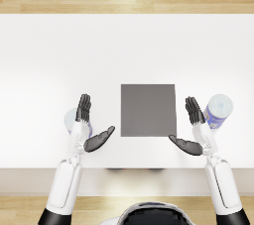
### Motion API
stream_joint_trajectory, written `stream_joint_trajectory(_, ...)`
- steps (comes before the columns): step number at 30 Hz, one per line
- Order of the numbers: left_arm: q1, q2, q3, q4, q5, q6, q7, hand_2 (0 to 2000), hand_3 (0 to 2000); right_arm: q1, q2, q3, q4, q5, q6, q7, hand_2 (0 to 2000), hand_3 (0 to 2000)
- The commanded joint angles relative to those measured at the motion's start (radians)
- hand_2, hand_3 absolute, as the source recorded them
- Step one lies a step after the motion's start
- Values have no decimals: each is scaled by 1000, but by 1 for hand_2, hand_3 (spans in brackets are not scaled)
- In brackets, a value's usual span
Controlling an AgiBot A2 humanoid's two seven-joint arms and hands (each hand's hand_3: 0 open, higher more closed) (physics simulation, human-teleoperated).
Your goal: Pick up the blue can on the left and place it in the middle, then pick up the blue can on the right and place it on top of the can in the middle
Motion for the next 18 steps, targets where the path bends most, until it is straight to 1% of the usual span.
stream_joint_trajectory(1,0,0,0,0,0,0,0,0,0,0,0,0,0,0,0,0,0,0)
stream_joint_trajectory(18,0,0,0,0,0,0,0,0,0,0,0,0,0,0,0,0,0,0)
